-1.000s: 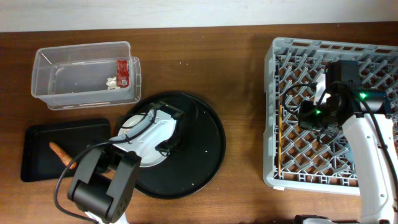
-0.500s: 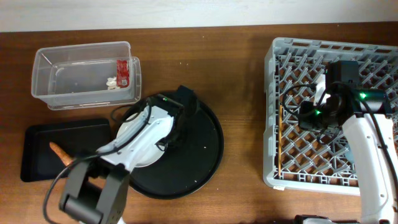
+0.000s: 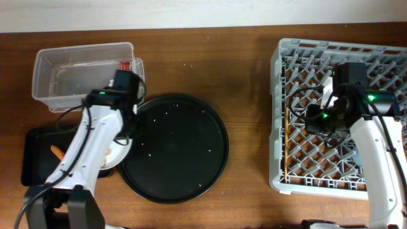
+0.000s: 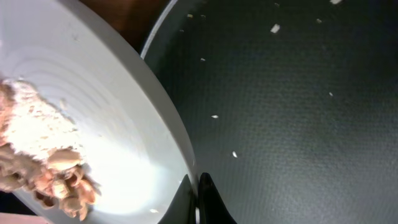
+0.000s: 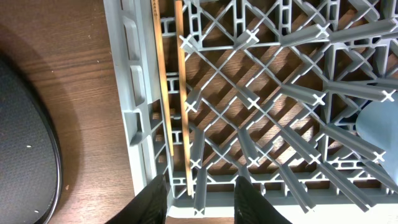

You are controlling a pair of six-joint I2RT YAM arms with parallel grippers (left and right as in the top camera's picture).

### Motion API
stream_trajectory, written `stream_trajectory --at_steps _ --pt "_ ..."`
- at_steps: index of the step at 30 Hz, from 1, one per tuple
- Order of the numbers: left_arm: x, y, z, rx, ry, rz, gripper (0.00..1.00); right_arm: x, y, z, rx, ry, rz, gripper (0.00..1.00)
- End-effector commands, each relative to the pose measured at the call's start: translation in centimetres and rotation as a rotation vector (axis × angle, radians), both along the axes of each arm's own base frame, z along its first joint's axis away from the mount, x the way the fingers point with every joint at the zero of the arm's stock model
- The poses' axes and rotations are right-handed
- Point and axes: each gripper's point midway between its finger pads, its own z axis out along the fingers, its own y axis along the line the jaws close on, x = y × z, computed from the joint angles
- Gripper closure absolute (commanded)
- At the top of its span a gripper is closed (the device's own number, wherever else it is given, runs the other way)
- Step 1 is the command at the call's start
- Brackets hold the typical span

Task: Sort waste into correct bins and load items into the dishwasher rack
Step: 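Tilt the plate over the black tray to dump the shells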

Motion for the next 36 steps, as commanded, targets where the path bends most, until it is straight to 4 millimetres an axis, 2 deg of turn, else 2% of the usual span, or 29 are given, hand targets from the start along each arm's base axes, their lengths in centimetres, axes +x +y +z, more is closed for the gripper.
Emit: stream_trajectory --at_steps 1,6,10,15,19,27,31,32,36 --pt "1.3 1.3 1.6 -0.136 -0.067 -0.010 1.00 -0.2 -0.1 -0.1 0.005 0.004 -0.002 0.65" --pt "2.3 2.3 2.6 -0.387 -0.140 -0.018 1.00 -0.2 -0.1 -0.1 0.005 0.008 -0.002 0.65" --pt "2.7 2.5 5.0 -0.656 -0.253 -0.034 1.00 -0.2 -0.1 -0.1 0.005 0.008 -0.002 0.65" --pt "2.8 5.3 8.5 -0.901 -0.423 0.057 1.00 -0.3 -0.1 -0.1 0.005 0.009 -0.002 0.65" --pt "2.6 7.1 10.6 -1.019 -0.515 0.121 1.00 -0.3 -0.1 -0.1 0.005 0.009 -0.002 0.65" --pt "1.7 10.0 12.3 -1.102 -0.604 0.219 1.00 -0.3 -0.1 -0.2 0.006 0.012 -0.002 0.65" --pt "1.2 10.1 12.0 -1.073 -0.616 0.180 1.00 -0.4 -0.1 -0.2 0.006 0.015 -0.002 0.65" --pt "1.2 10.4 11.5 -1.044 -0.596 0.199 1.00 -0.4 -0.1 -0.2 0.006 0.015 -0.002 0.65" --pt "0.7 9.6 11.9 -1.060 -0.576 0.206 1.00 -0.4 -0.1 -0.2 0.006 0.015 -0.002 0.65"
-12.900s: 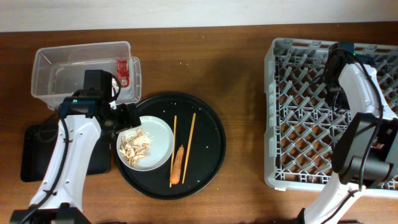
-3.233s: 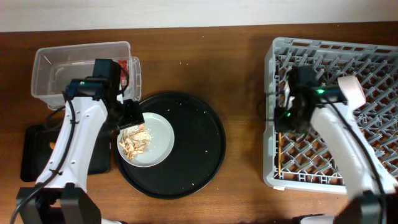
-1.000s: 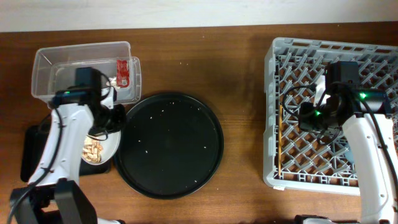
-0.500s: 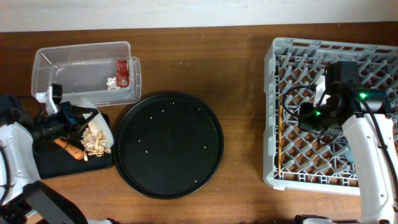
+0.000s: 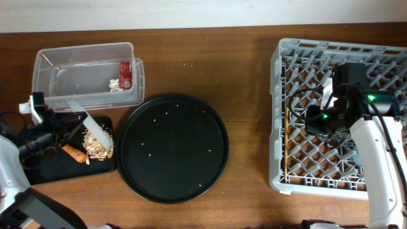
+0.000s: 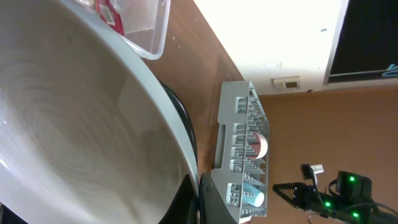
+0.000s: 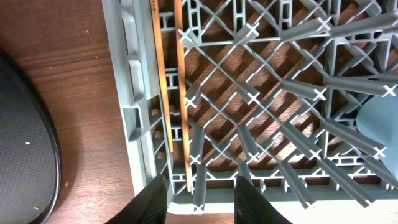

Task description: Sort waste into correct bins and load items into the dishwasher rack

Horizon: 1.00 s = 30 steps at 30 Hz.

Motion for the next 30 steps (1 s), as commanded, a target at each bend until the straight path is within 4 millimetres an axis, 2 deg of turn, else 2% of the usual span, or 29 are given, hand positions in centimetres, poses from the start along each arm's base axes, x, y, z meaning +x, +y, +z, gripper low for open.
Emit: stream_trajectory --at_steps 1,3,5,7,8,9,11,12,13,14,16,18,19,20,21,22,23,24,25,26,28,30 --pt "-0.5 -1.2 2.7 0.060 -0.074 -0.029 1.00 -0.2 -0.1 -0.1 0.004 0.004 -0.002 0.65" --pt "-1.0 -4.4 4.0 0.166 -0.098 -0.115 1.00 -0.2 -0.1 -0.1 0.004 0.005 -0.003 0.65" --pt "-1.3 -8.3 3.5 0.252 -0.066 -0.235 1.00 -0.2 -0.1 -0.1 0.005 0.004 -0.002 0.65" --pt "-1.6 -13.3 2.0 0.326 -0.017 -0.393 1.00 -0.2 -0.1 -0.1 0.005 0.004 -0.002 0.65" --pt "-1.7 -15.3 1.0 0.400 0.016 -0.447 1.00 -0.2 -0.1 -0.1 0.005 0.004 -0.002 0.65" --pt "-1.8 -18.0 -1.0 0.542 0.072 -0.506 1.00 -0.2 -0.1 -0.1 0.005 0.005 -0.002 0.65" --pt "-2.0 -20.9 -4.6 0.765 0.162 -0.563 1.00 -0.2 -0.1 -0.1 0.005 0.008 -0.002 0.65" --pt "-2.2 -22.6 -6.2 0.823 0.180 -0.611 1.00 -0.2 -0.1 -0.1 0.005 0.008 -0.002 0.65" --pt "-2.7 -25.5 -8.4 0.847 0.183 -0.709 1.00 -0.2 -0.1 -0.1 0.005 0.008 -0.002 0.65" --pt "-3.1 -27.0 -9.8 0.853 0.199 -0.752 1.00 -0.2 -0.1 -0.1 0.005 0.008 -0.002 0.65" --pt "-4.6 -29.9 -14.4 0.896 0.279 -0.850 1.00 -0.2 -0.1 -0.1 0.005 0.008 -0.002 0.65" --pt "-5.3 -30.7 -15.1 0.904 0.284 -0.881 0.98 -0.2 -0.1 -0.1 0.005 0.007 -0.002 0.65" --pt "-5.0 -31.0 -14.6 0.902 0.266 -0.878 0.86 -0.2 -0.1 -0.1 0.006 0.007 -0.002 0.64" --pt "-4.1 -30.9 -13.3 0.906 0.241 -0.852 0.63 -0.2 -0.1 -0.1 0.005 0.006 -0.002 0.64" --pt "-2.9 -29.9 -11.6 0.932 0.228 -0.804 0.61 -0.2 0.0 -0.1 0.010 0.004 0.000 0.61" --pt "-1.9 -28.7 -9.9 0.953 0.216 -0.756 0.61 0.2 1.2 0.1 0.068 -0.017 0.053 0.57" --pt "-0.6 -26.2 -7.0 0.982 0.202 -0.666 0.60 0.7 2.7 0.5 0.141 -0.047 0.112 0.53" --pt "0.0 -23.2 -4.3 0.984 0.190 -0.569 0.52 1.3 4.7 1.3 0.200 -0.085 0.181 0.48" --pt "0.0 -18.7 -1.3 0.961 0.197 -0.430 0.48 1.8 7.2 1.9 0.204 -0.120 0.268 0.44" --pt "-0.3 -15.4 0.2 0.946 0.216 -0.330 0.42 2.0 9.5 2.0 0.206 -0.138 0.345 0.42" --pt "-1.4 -10.2 1.9 0.924 0.267 -0.173 0.30 2.1 14.9 1.8 0.225 -0.161 0.495 0.41" --pt "-2.1 -6.5 2.1 0.903 0.334 -0.066 0.22 2.3 20.1 0.1 0.253 -0.144 0.573 0.41"
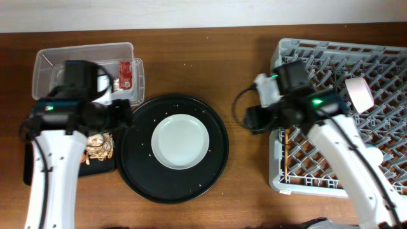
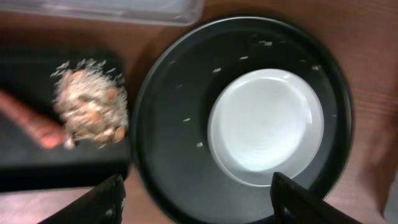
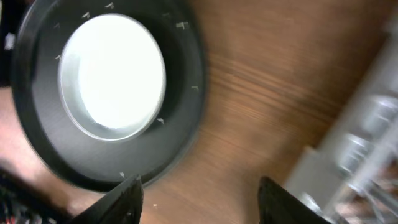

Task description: Sort waste into correct bins and load items into the dishwasher rack

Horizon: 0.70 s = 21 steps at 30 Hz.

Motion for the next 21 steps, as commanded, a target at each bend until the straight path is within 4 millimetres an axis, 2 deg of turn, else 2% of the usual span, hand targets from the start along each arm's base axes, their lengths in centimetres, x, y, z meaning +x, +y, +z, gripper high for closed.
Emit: stream_trajectory --at_steps 1,2,4,5,6,9,11,13,14,15,19,21 --pt "-0.7 4.1 0.2 0.001 0.015 0.134 0.21 0.0 6.0 -2.9 0.020 0.065 0.066 0.41" --pt "-0.8 4.6 0.2 0.001 0.015 0.151 0.21 0.0 7.6 -4.7 0.015 0.104 0.069 0.41" --pt "-0.8 4.6 0.2 0.001 0.014 0.151 0.20 -0.4 9.3 -7.5 -0.006 0.171 0.073 0.41" --pt "-0.8 4.6 0.2 0.001 0.014 0.151 0.20 -0.8 10.6 -10.2 -0.030 0.232 0.067 0.41" --pt "-0.7 4.6 0.2 0.001 0.014 0.151 0.20 -1.0 11.3 -12.0 -0.048 0.261 0.069 0.41" --pt "-0.8 4.6 0.2 0.001 0.015 0.152 0.20 -1.0 11.9 -16.7 -0.082 0.349 0.006 0.44" --pt "-0.8 4.6 0.2 0.001 0.014 0.151 0.20 -1.1 11.8 -18.4 -0.103 0.378 -0.012 0.55" --pt "-0.8 4.6 0.2 0.000 0.015 0.151 0.20 -0.9 10.6 -19.6 -0.169 0.383 -0.067 0.81" --pt "-0.8 4.6 0.2 -0.002 0.014 0.150 0.20 -0.7 9.4 -19.8 -0.225 0.371 -0.129 0.91" --pt "-0.8 4.6 0.2 -0.002 0.014 0.150 0.20 -0.3 8.6 -19.9 -0.249 0.359 -0.151 0.96" --pt "-0.7 4.6 0.2 -0.002 0.014 0.150 0.20 0.7 5.4 -20.0 -0.296 0.375 -0.227 0.96" --pt "-0.8 4.6 0.2 -0.002 0.014 0.150 0.20 1.3 2.3 -19.9 -0.356 0.386 -0.292 0.96"
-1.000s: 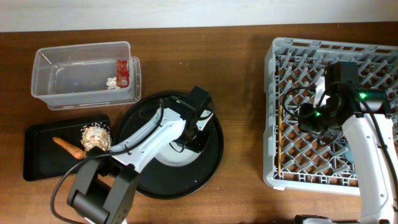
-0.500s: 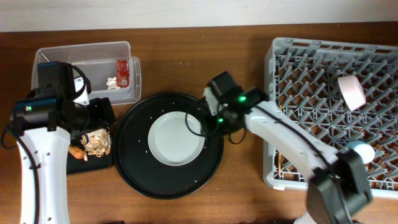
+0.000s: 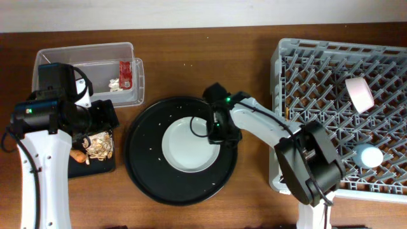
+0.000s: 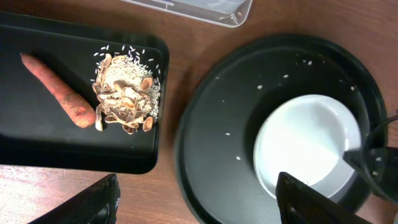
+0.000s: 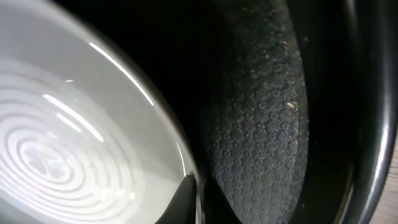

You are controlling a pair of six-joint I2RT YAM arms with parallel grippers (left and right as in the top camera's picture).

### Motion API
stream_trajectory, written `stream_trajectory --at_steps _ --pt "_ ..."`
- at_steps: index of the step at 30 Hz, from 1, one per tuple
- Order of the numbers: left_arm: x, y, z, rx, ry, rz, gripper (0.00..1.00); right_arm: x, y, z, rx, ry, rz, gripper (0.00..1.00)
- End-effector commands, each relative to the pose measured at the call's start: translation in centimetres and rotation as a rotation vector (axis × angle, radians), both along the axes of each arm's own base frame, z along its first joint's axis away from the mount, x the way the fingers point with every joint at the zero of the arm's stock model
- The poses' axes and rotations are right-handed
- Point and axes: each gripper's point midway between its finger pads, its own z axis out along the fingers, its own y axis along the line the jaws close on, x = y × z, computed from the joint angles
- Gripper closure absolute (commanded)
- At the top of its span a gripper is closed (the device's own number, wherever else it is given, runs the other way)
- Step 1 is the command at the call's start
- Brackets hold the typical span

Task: Sort waste into correct bins and load items into the dishwasher rack
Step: 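Grasp the grey plate rim with the right gripper, then stand the grey plate upright in the dish rack with the right gripper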

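Note:
An empty white plate (image 3: 187, 145) lies on the round black tray (image 3: 146, 172), with a few rice grains scattered around it. My right gripper (image 3: 216, 130) reaches in from the rack side and is shut on the plate's right rim. In the right wrist view the fingers (image 5: 186, 196) pinch the rim of the plate (image 5: 74, 149). My left gripper (image 3: 102, 117) hangs open above the black bin (image 3: 95, 166), holding nothing. In the left wrist view the plate (image 4: 305, 146) sits at right, with a carrot (image 4: 59, 99) and food scraps (image 4: 127, 96) in the bin.
A clear plastic bin (image 3: 63, 79) with a red wrapper (image 3: 125, 73) stands at the back left. The grey dishwasher rack (image 3: 280, 63) fills the right side and holds a pink cup (image 3: 359, 92), a blue cup (image 3: 369, 154) and chopsticks along its left wall.
My right gripper was open over the table beside the rack; now it is shut on the plate's right rim. The left arm has drawn back a little over the black bin.
My left gripper first held the plate with food scraps beside the round tray, while the right hovered open over the rack. Then the plate was tilted over the black bin, scraps lying there. Later it lay empty on the round tray, left gripper open. Now the right holds its rim.

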Motion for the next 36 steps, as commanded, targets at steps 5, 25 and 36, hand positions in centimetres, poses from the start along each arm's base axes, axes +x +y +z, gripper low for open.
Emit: stream_trajectory --at_steps 5,25,36 --pt "0.0 0.0 0.4 0.000 -0.013 -0.003 0.20 2.3 -7.9 -0.7 -0.199 -0.029 -0.076 0.96" --pt "0.1 0.0 0.4 0.000 -0.013 -0.003 0.20 6.6 -38.3 25.0 -1.207 -0.628 -0.551 0.96" --pt "0.1 0.1 0.4 0.001 -0.016 -0.003 0.20 10.0 -31.7 17.6 -0.848 -0.569 -0.393 0.96"
